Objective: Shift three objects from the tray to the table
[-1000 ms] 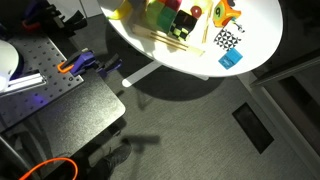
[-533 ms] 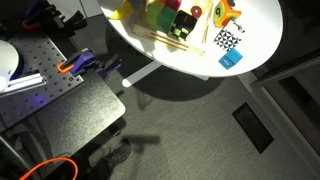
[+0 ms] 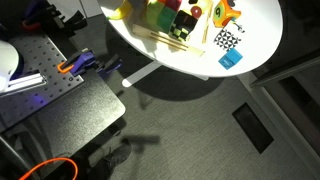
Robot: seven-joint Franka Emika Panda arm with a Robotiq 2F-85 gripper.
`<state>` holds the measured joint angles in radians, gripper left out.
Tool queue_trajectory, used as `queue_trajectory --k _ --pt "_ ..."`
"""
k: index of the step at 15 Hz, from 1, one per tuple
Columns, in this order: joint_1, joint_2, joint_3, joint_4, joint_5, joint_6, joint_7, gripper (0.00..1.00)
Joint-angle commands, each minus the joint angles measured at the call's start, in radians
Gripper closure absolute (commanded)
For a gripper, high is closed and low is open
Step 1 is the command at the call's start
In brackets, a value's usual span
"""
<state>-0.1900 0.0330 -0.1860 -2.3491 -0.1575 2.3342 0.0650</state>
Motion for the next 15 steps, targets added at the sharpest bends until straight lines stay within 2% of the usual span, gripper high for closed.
queue_trajectory --k 1,6,11,15 --pt "0.001 0.092 0.001 0.059 0.043 0.053 -0.027 0.00" --pt "-0.002 0.202 0.015 0.114 0.104 0.128 -0.078 0.00" --pt "-0.019 0.300 0.038 0.176 0.169 0.156 -0.158 0.00" --pt "-0.050 0.358 0.060 0.211 0.210 0.155 -0.279 0.00"
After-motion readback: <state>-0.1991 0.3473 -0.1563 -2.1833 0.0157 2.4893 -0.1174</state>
